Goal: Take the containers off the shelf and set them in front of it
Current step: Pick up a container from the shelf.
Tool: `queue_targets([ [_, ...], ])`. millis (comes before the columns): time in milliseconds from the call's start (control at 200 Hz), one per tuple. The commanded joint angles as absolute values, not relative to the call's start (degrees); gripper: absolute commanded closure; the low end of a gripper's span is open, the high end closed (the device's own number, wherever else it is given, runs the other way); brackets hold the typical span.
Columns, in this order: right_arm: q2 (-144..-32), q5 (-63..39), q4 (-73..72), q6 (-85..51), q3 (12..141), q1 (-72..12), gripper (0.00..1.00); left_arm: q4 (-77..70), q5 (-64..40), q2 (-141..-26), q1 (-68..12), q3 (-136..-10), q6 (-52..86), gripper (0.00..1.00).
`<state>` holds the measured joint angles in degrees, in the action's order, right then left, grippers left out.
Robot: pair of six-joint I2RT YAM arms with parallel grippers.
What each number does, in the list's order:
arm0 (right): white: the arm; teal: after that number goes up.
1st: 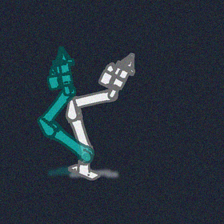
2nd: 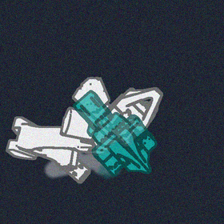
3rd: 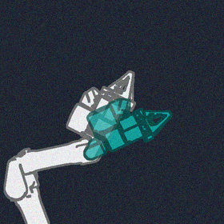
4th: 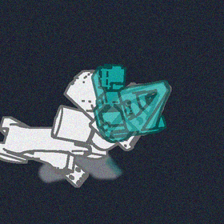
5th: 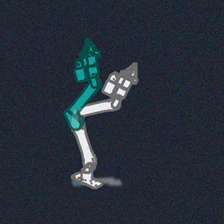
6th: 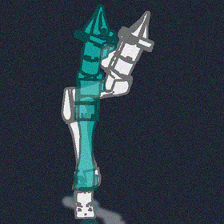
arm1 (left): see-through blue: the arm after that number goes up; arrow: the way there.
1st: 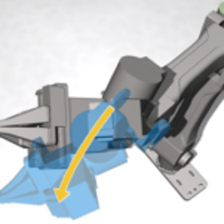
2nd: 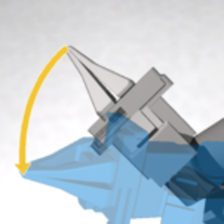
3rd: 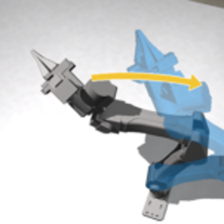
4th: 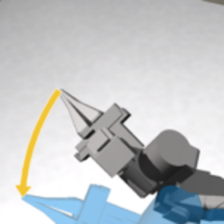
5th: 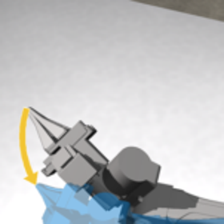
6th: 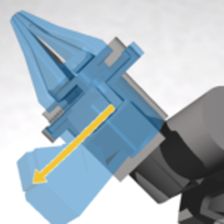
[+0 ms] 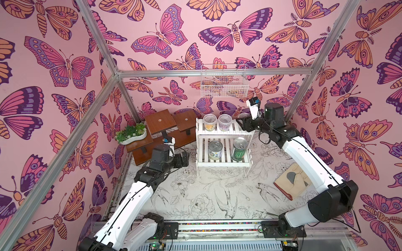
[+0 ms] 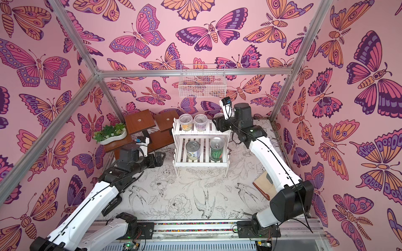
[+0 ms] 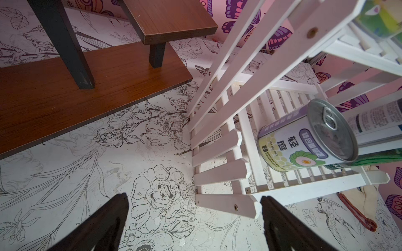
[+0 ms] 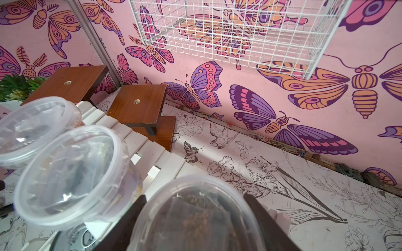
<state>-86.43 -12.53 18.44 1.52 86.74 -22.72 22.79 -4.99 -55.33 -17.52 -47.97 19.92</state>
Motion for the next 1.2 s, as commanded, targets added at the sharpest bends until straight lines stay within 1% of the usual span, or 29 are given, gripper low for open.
queue_targets([
  [0, -86.0, -12.7, 18.9, 1.1, 88.8, -23.2, 0.47, 23.6, -6.0, -55.9, -17.1, -47.6, 19.5, 0.0],
  [275, -81.1, -10.1, 21.8, 0.6, 88.3, -24.1, 0.51, 23.3, -6.8, -56.9, -17.1, -47.9, 20.0, 0.0],
  [606, -67.4, -8.7, 19.6, -2.7, 76.2, -26.0, 0.52, 22.9, -8.6, -57.5, -17.1, -47.7, 19.6, 0.0],
  [791, -60.3, -3.5, 21.5, -2.8, 69.0, -31.4, 0.52, 22.8, -9.2, -57.8, -17.1, -47.8, 19.6, 0.0],
  [1011, -50.6, 2.1, 19.0, -6.5, 56.6, -38.7, 0.53, 22.4, -9.6, -57.9, -17.1, -47.6, 19.7, 0.0],
  [1192, -45.4, 5.5, 16.8, -8.0, 48.1, -43.3, 0.53, 22.3, -10.6, -58.3, -17.1, -47.7, 19.7, 0.0],
])
